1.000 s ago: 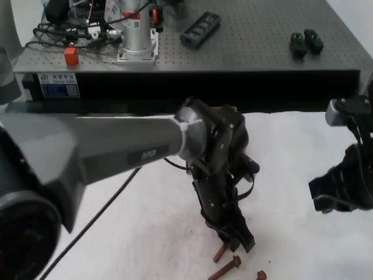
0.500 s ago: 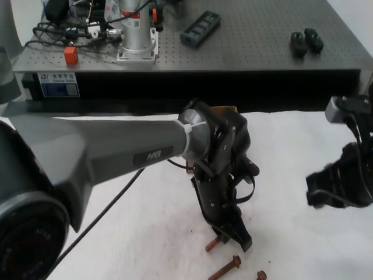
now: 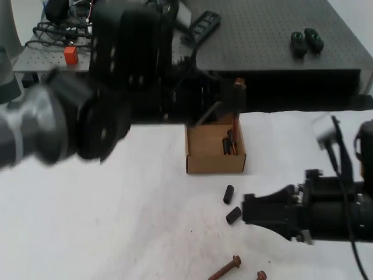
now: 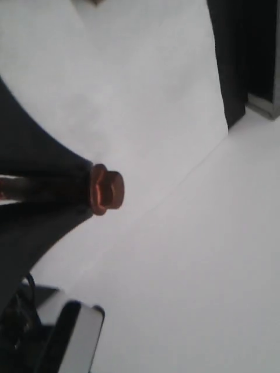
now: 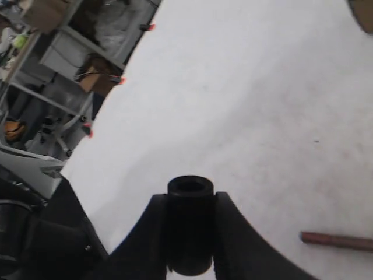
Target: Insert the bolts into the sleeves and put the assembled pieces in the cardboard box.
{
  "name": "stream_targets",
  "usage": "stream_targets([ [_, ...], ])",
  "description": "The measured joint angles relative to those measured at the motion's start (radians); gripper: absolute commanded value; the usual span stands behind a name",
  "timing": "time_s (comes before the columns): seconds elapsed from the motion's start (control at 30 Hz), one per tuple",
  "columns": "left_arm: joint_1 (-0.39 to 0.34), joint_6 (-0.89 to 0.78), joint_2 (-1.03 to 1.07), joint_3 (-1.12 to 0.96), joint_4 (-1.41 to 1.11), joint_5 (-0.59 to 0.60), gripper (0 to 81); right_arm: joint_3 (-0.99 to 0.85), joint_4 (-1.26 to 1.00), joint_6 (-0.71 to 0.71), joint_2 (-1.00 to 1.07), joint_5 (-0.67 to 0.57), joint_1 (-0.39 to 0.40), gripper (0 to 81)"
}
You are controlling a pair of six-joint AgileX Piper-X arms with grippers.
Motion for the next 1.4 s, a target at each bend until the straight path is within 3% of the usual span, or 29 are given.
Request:
stream_targets([
  [0.4,0.0,-0.126,-0.005,0.067,-0.15,0.088,0.6,0.0,-0.117,0.006,0.022,0.063,0.002,1.5],
  [1.1,0.0,-0.14,-0.007,0.067,-0.179,0.073,0.3,0.0,-0.178,0.006,0.022,0.173,0.004,1.5],
  [1.2,0.0,-0.144,-0.007,0.067,-0.173,0.085,12.9,0.0,-0.186,0.0,0.022,0.179,0.004,1.5],
  [1.3,0.0,-0.145,-0.007,0.067,-0.167,0.087,39.4,0.0,-0.216,-0.028,0.022,0.202,0.002,1.5],
  [1.33,0.0,-0.148,-0.007,0.067,-0.165,0.087,43.5,0.0,-0.23,-0.034,0.022,0.21,-0.004,1.5],
  [1.4,0.0,-0.148,-0.007,0.067,-0.165,0.087,43.8,0.0,-0.246,-0.044,0.022,0.215,-0.014,1.5],
])
